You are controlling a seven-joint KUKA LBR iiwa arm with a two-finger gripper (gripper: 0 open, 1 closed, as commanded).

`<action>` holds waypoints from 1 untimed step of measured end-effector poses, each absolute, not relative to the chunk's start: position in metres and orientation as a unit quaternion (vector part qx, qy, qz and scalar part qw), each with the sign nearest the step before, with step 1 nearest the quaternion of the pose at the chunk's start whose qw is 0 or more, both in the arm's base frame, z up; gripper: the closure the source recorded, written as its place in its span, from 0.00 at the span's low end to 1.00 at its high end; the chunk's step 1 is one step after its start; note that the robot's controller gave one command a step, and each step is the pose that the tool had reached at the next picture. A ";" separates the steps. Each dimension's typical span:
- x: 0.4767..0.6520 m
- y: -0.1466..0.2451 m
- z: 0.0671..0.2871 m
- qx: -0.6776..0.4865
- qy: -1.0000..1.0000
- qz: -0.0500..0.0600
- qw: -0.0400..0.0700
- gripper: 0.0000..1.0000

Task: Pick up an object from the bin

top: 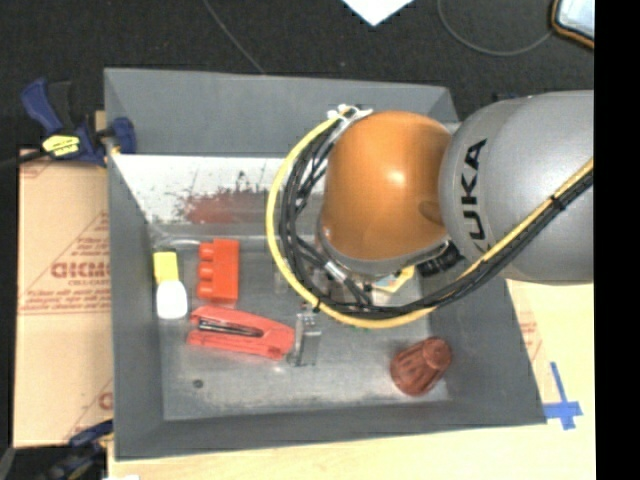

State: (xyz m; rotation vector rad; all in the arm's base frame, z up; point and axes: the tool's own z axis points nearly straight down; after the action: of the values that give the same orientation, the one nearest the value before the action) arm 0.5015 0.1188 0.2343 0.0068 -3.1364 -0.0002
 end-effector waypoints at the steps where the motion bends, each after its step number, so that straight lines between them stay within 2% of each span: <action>1: 0.503 0.118 0.238 0.000 -1.000 -0.001 -0.001 0.00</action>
Offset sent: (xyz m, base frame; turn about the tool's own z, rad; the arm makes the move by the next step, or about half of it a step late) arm 0.0369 0.0151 -0.1643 -0.0208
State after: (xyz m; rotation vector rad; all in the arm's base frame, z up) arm 0.5032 0.1181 0.2381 -0.0009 -3.1443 -0.0019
